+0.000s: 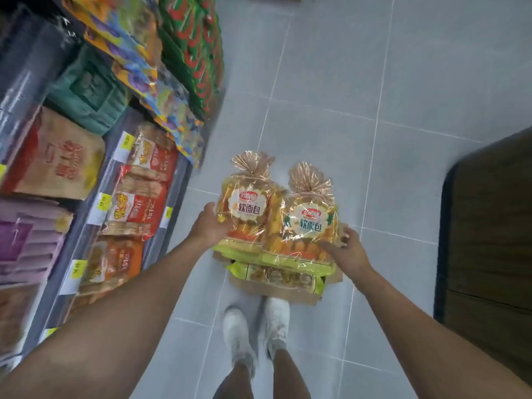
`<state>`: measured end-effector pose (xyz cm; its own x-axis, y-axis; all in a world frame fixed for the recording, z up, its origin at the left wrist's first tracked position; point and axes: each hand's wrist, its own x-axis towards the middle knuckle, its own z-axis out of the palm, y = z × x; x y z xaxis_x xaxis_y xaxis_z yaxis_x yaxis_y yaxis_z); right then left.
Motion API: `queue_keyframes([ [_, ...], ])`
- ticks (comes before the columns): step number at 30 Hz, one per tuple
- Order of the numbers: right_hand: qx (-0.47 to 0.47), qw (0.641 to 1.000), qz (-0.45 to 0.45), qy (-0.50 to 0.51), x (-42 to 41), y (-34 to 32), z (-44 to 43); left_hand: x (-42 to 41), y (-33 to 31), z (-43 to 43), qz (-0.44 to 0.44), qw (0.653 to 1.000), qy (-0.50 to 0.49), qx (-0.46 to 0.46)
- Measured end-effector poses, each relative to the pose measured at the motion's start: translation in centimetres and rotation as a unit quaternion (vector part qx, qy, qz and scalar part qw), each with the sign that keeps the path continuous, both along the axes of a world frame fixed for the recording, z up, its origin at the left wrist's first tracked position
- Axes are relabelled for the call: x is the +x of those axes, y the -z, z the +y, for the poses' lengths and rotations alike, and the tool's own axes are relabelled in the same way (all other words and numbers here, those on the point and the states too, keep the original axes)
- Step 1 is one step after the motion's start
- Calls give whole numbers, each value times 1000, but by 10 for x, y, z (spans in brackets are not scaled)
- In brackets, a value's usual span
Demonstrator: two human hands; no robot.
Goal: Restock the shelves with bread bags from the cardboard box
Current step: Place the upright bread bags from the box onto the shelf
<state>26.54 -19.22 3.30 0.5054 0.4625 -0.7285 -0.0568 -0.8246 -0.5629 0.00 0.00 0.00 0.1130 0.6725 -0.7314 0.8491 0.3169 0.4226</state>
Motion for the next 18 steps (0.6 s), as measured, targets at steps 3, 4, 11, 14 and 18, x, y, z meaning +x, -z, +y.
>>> queue_keyframes([
  [3,14,998,34,52,6,31,8,5,29,10,14,999,-48,-7],
  [4,18,996,49,65,7,42,10,5,36,13,19,998,-66,-17],
  [11,30,997,37,60,11,72,3,2,55,17,6,993,-109,-55],
  [14,11,996,70,59,18,73,-5,-1,48,15,-4,992,-112,-52],
  [18,-4,991,113,75,24,64,-17,-4,39,10,-23,992,-100,-74],
])
